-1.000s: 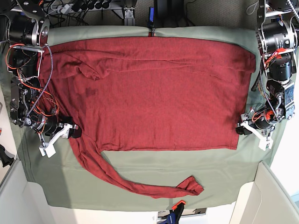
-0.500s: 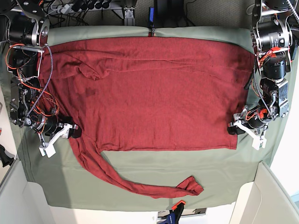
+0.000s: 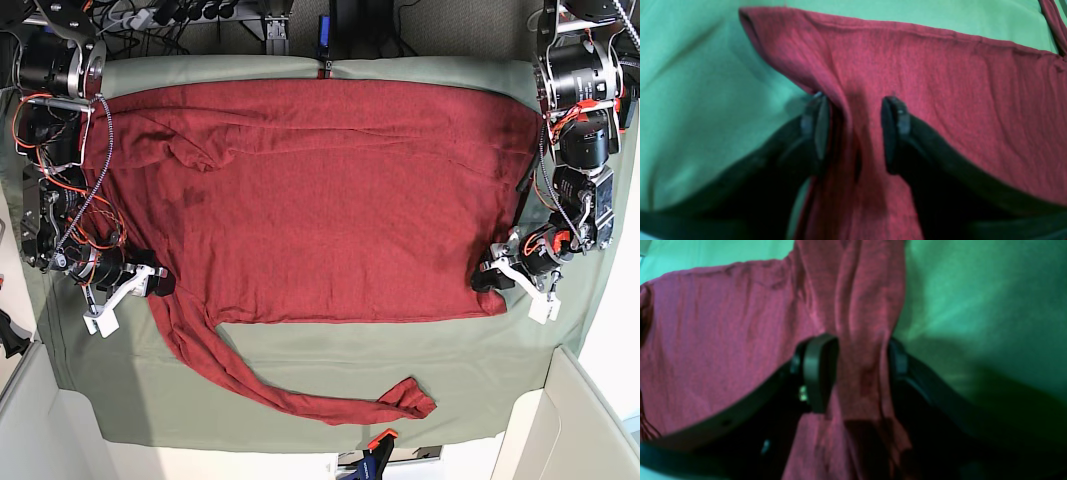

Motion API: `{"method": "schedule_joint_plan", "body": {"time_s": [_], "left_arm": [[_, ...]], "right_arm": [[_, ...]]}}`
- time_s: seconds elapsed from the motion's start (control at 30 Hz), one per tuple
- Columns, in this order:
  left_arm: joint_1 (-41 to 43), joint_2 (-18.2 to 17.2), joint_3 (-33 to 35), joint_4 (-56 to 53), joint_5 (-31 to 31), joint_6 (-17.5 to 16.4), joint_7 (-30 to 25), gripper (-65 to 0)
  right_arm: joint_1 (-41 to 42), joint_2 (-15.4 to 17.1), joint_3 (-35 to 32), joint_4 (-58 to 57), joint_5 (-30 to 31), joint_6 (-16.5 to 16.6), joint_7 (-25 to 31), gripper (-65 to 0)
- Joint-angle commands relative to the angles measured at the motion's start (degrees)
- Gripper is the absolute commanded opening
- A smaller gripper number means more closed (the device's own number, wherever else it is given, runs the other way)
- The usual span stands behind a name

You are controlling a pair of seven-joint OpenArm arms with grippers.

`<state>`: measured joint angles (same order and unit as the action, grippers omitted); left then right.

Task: Fold the T-shirt properly
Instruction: 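Grasp the shirt's side edges with both grippers, then drag the grasped edges toward the robot, folding the shirt lengthwise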

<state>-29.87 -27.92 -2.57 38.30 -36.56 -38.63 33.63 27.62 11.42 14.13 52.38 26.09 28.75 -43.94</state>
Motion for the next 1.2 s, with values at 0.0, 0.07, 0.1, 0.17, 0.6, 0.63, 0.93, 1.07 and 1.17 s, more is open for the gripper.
{"method": "schedule_joint_plan", "body": {"time_s": [0.0, 0.07, 0.1, 0.17, 0.6, 0.63, 0.93, 1.07, 1.17], "left_arm": [[-1.75, -0.92, -0.13, 0.74, -0.98, -1.05, -1.75, -43.2], [-1.86, -0.63, -0.13, 0.72, -0.92, -1.03, -2.14, -46.2], [-1.88, -0.5, -0.11, 0.72, -0.87, -0.92, -2.12, -50.2], [-1.88, -0.15, -0.11, 0.72, -0.15, -0.59, -2.16, -60.3], [-2.8, 0.13, -0.13, 2.93, 8.9, -1.37, -2.62, -65.0], [-2.75, 0.13, -0.13, 3.93, 9.44, -1.37, -2.58, -65.0], [1.51, -2.58, -0.11, 15.98, 7.72, -1.37, 1.77, -65.0], [7.08, -4.68, -0.11, 22.77, 6.56, -1.37, 3.37, -65.0], [12.37, -6.1, -0.13, 28.96, 6.54, -1.37, 3.93, -65.0]], "right_arm": [[1.07, 0.28, -0.02, 0.44, 0.02, 0.02, -1.14, -39.7], [1.07, 0.28, -0.02, 0.44, 0.04, 0.0, -1.14, -39.7], [1.09, 0.28, -0.02, 0.44, 0.02, 0.0, -1.16, -39.8], [1.09, 0.28, -0.02, 0.44, 0.02, 0.02, -1.16, -39.8], [1.2, 0.39, 0.0, 1.53, -0.15, 1.44, -0.9, -65.0], [1.22, 0.5, 0.0, 1.86, -0.13, 1.44, -0.9, -65.0], [-4.02, 3.1, 0.0, 15.04, 0.35, 1.49, -3.74, -65.0], [-8.26, 5.7, 0.07, 19.98, 2.34, 1.49, -4.07, -65.0], [-11.26, 7.56, 0.11, 22.93, 3.28, 1.49, -4.07, -65.0]]}}
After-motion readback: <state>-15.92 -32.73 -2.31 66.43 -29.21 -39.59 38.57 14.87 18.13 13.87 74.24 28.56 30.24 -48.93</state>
